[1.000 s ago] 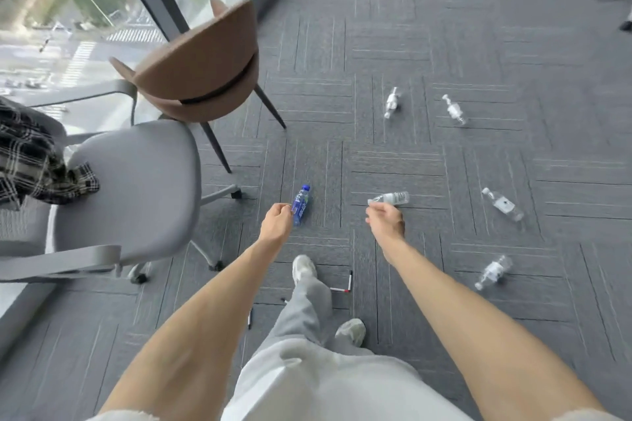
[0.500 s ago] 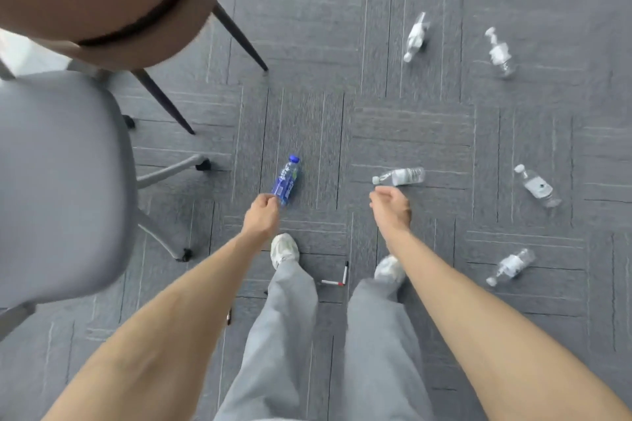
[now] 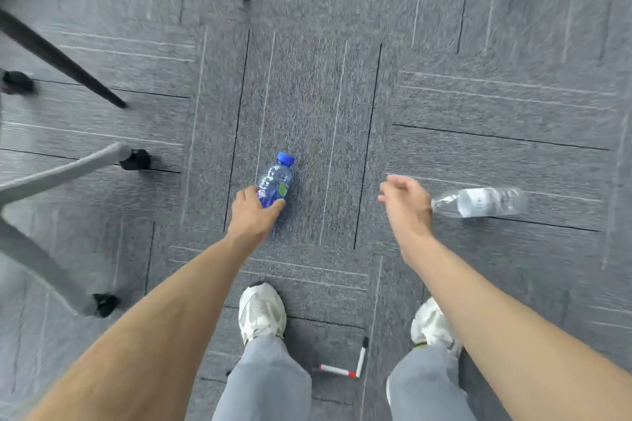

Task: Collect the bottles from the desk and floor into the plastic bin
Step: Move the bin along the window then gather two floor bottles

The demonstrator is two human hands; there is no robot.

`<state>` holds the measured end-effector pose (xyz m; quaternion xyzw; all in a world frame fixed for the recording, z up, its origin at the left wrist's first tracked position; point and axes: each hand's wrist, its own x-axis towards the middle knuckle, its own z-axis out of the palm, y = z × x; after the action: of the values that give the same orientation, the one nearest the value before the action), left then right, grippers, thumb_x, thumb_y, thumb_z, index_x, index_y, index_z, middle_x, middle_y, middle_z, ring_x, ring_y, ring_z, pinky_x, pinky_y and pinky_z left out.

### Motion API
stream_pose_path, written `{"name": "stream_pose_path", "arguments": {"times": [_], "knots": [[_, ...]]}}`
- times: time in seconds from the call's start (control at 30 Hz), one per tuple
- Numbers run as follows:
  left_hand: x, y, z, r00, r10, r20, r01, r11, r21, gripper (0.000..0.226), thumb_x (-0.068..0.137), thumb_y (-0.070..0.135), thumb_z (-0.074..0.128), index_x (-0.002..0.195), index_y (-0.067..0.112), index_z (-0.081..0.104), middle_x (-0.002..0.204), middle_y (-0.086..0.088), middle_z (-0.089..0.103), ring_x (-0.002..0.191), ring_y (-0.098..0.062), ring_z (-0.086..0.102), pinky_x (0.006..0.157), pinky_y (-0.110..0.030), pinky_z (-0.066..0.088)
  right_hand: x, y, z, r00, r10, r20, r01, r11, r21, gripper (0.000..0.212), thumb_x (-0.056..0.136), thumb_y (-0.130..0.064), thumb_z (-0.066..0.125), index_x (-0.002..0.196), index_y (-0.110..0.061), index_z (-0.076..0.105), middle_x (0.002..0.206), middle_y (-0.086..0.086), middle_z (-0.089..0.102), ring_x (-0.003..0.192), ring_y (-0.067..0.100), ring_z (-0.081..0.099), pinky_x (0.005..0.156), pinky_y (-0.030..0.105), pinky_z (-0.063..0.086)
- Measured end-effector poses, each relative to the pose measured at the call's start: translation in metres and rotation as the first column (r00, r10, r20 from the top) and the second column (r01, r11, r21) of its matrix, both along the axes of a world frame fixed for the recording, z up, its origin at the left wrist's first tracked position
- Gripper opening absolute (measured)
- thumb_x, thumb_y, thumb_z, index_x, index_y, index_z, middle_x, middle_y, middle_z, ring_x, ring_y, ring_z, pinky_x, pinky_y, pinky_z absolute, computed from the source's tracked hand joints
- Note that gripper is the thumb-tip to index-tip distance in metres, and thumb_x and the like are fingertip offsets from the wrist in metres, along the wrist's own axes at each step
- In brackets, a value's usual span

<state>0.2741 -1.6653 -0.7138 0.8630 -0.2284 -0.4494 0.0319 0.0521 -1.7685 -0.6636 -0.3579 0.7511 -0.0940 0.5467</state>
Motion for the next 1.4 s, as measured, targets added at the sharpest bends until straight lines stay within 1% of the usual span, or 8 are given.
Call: {"name": "stream_pose_path", "arguments": {"times": [0.1, 0.2, 0.43, 0.57, 0.73, 0.93, 1.17, 1.4], "knots": [[0.0, -0.006, -0.052, 0.994, -0.067, 0.088, 0.065, 0.998, 0.025, 0.086, 0.076, 0.047, 0.074, 0.14, 0.005, 0.034, 0.139, -0.016, 0.039, 0.133, -0.032, 0.033, 0.109, -0.044, 0.033, -0.012, 0.004, -0.045, 0.998, 0.052, 0.024, -0.052, 0.999, -0.017, 0.034, 0.091, -0.017, 0.057, 0.124, -0.024, 0.06, 0.106, -0.012, 0.064, 0.095, 0.001, 0.057, 0.07, 0.014, 0.036], [-0.002, -0.009, -0.077, 0.99, -0.055, 0.131, 0.046, 0.996, 0.072, 0.099, 0.074, 0.041, 0.078, 0.146, 0.006, 0.019, 0.142, -0.017, 0.039, 0.132, -0.035, 0.039, 0.107, -0.052, 0.038, -0.027, 0.013, -0.07, 0.998, 0.058, 0.032, -0.058, 0.998, -0.01, 0.04, 0.091, -0.016, 0.057, 0.13, -0.026, 0.058, 0.106, -0.013, 0.065, 0.099, 0.005, 0.06, 0.082, 0.022, 0.041], [-0.025, -0.018, -0.043, 0.999, -0.041, 0.007, 0.04, 0.994, 0.103, 0.081, 0.064, 0.042, 0.08, 0.125, 0.009, 0.038, 0.118, -0.015, 0.05, 0.098, -0.029, 0.06, 0.088, -0.049, 0.054, -0.041, 0.032, -0.043, 0.999, -0.046, 0.01, 0.046, 0.999, -0.011, 0.035, 0.094, -0.019, 0.059, 0.127, -0.025, 0.06, 0.109, -0.005, 0.07, 0.089, 0.008, 0.066, 0.064, 0.018, 0.042], [-0.057, -0.024, 0.012, 0.987, 0.028, -0.16, -0.026, 1.0, 0.017, 0.069, 0.071, 0.033, 0.077, 0.125, 0.01, 0.041, 0.108, -0.011, 0.058, 0.082, -0.019, 0.063, 0.067, -0.033, 0.053, -0.051, 0.041, 0.001, 1.0, 0.016, 0.01, -0.016, 1.0, 0.027, 0.032, 0.094, -0.017, 0.058, 0.125, -0.025, 0.059, 0.107, -0.006, 0.068, 0.09, 0.004, 0.062, 0.064, 0.015, 0.038], [-0.101, -0.031, 0.077, 0.957, 0.116, -0.266, -0.127, 0.992, -0.026, 0.06, 0.075, 0.033, 0.075, 0.121, 0.015, 0.042, 0.103, -0.007, 0.064, 0.088, -0.023, 0.066, 0.083, -0.04, 0.055, -0.078, 0.042, 0.051, 1.0, 0.029, -0.01, -0.029, 0.999, 0.017, 0.032, 0.093, -0.015, 0.057, 0.124, -0.022, 0.06, 0.094, -0.012, 0.064, 0.091, 0.008, 0.06, 0.068, 0.014, 0.04], [-0.149, -0.035, 0.11, 0.909, 0.184, -0.373, -0.218, 0.975, -0.051, 0.054, 0.081, 0.031, 0.072, 0.122, 0.011, 0.042, 0.097, -0.007, 0.063, 0.081, -0.021, 0.067, 0.074, -0.038, 0.056, -0.114, 0.015, 0.056, 0.972, 0.211, -0.107, -0.217, 0.975, -0.05, 0.035, 0.09, -0.015, 0.058, 0.124, -0.023, 0.059, 0.106, -0.008, 0.063, 0.105, 0.015, 0.06, 0.091, 0.034, 0.048], [-0.165, -0.049, 0.051, 0.907, 0.233, -0.35, -0.291, 0.948, -0.124, 0.059, 0.078, 0.032, 0.074, 0.124, 0.014, 0.042, 0.099, -0.003, 0.065, 0.082, -0.017, 0.067, 0.066, -0.03, 0.053, -0.146, -0.022, -0.023, 0.668, 0.595, -0.447, -0.696, 0.712, -0.093, 0.056, 0.087, -0.02, 0.065, 0.14, -0.016, 0.047, 0.135, 0.005, 0.05, 0.128, 0.023, 0.043, 0.107, 0.039, 0.038], [-0.173, -0.064, -0.012, 0.919, 0.19, -0.346, -0.254, 0.955, -0.151, 0.06, 0.078, 0.032, 0.074, 0.125, 0.014, 0.041, 0.104, -0.006, 0.065, 0.086, -0.02, 0.067, 0.074, -0.035, 0.054, -0.181, -0.063, -0.09, 0.011, 0.777, -0.629, -0.937, 0.228, 0.265, 0.098, 0.081, 0.001, 0.067, 0.157, -0.015, 0.008, 0.162, 0.017, 0.013, 0.152, 0.031, 0.009, 0.123, 0.051, 0.005]]}}
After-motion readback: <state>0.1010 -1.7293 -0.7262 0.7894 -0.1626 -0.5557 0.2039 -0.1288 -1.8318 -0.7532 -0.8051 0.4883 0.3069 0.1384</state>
